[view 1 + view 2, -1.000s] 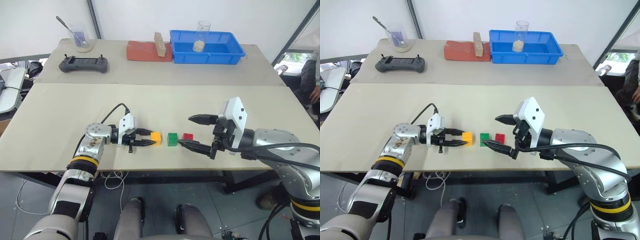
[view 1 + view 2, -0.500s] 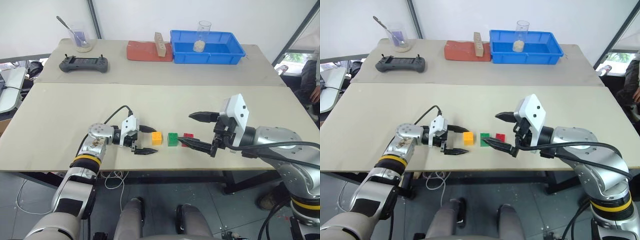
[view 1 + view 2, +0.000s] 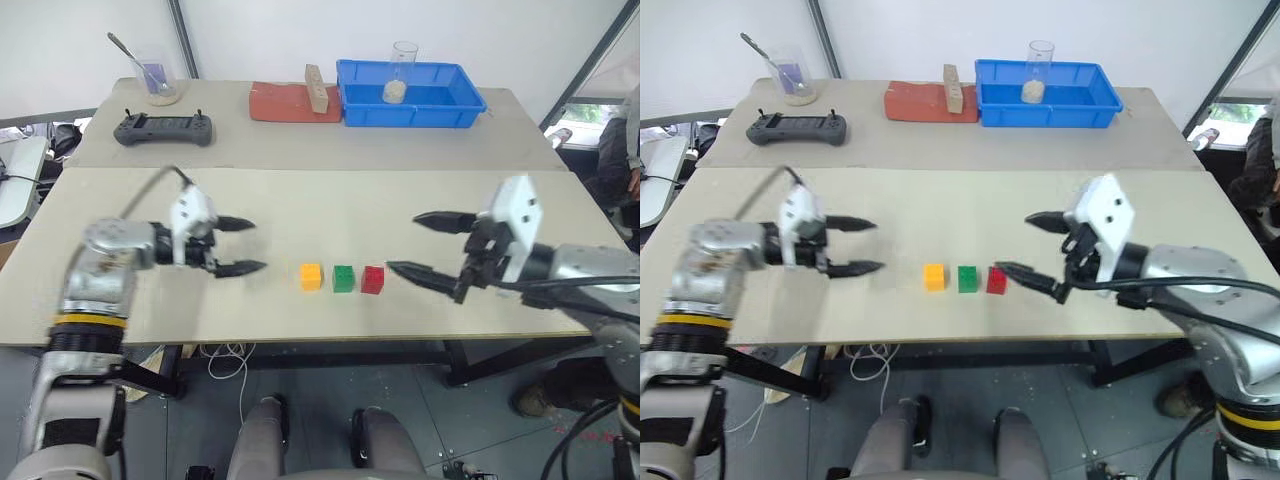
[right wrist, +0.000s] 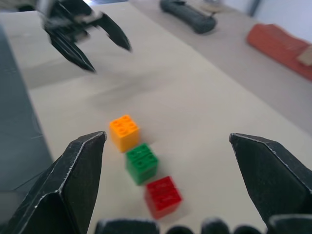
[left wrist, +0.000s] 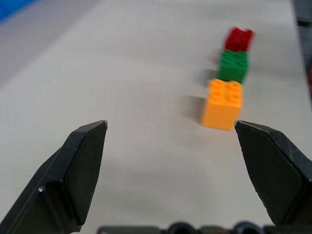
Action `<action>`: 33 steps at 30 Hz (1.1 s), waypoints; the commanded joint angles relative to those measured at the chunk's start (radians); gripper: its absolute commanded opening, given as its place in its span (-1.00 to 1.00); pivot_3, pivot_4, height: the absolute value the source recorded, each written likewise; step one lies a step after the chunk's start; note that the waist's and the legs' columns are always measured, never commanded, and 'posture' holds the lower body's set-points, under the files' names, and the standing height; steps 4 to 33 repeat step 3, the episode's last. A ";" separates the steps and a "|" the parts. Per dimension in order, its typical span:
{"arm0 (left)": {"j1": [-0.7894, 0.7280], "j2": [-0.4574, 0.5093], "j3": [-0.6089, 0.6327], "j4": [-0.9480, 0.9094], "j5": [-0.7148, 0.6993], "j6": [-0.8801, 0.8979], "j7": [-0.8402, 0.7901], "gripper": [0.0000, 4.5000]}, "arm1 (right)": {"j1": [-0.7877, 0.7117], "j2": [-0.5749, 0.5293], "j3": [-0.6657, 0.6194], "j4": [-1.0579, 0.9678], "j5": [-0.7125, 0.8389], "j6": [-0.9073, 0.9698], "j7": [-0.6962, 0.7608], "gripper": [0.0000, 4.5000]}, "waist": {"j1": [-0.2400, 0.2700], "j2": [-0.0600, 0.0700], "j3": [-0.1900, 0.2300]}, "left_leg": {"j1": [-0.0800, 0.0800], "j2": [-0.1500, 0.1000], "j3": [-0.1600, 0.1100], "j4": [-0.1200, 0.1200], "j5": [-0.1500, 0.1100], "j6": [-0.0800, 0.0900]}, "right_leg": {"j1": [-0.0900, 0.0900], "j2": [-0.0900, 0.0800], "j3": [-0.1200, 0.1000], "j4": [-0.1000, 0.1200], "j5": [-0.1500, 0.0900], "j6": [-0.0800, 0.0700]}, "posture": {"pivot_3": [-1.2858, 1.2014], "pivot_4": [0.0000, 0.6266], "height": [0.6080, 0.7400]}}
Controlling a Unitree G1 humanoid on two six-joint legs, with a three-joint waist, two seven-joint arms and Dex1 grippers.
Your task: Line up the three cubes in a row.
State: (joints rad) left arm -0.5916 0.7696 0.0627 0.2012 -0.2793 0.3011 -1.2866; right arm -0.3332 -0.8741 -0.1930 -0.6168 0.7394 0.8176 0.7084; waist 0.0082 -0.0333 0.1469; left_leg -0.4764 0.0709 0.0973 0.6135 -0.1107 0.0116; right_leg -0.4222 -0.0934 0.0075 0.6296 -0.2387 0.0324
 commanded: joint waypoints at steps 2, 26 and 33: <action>0.005 0.048 0.031 -0.059 -0.023 0.039 0.026 0.98 | -0.003 -0.024 -0.046 -0.003 0.031 0.001 0.021 1.00 | 0.004 0.000 0.000 | 0.000 0.000 0.000 0.000 0.000 0.000 | 0.000 -0.001 0.000 0.000 0.000 0.000 | 0.03 -0.52 1.00; 0.008 0.050 0.029 -0.069 -0.026 0.044 0.028 0.98 | -0.001 -0.023 -0.042 0.002 0.029 -0.003 0.022 1.00 | 0.004 0.000 0.000 | 0.000 -0.001 0.001 0.000 0.000 0.000 | 0.000 -0.001 0.000 0.000 0.000 0.000 | 0.03 -0.52 1.00; 0.008 0.050 0.029 -0.069 -0.026 0.044 0.028 0.98 | -0.001 -0.023 -0.042 0.002 0.029 -0.003 0.022 1.00 | 0.004 0.000 0.000 | 0.000 -0.001 0.001 0.000 0.000 0.000 | 0.000 -0.001 0.000 0.000 0.000 0.000 | 0.03 -0.52 1.00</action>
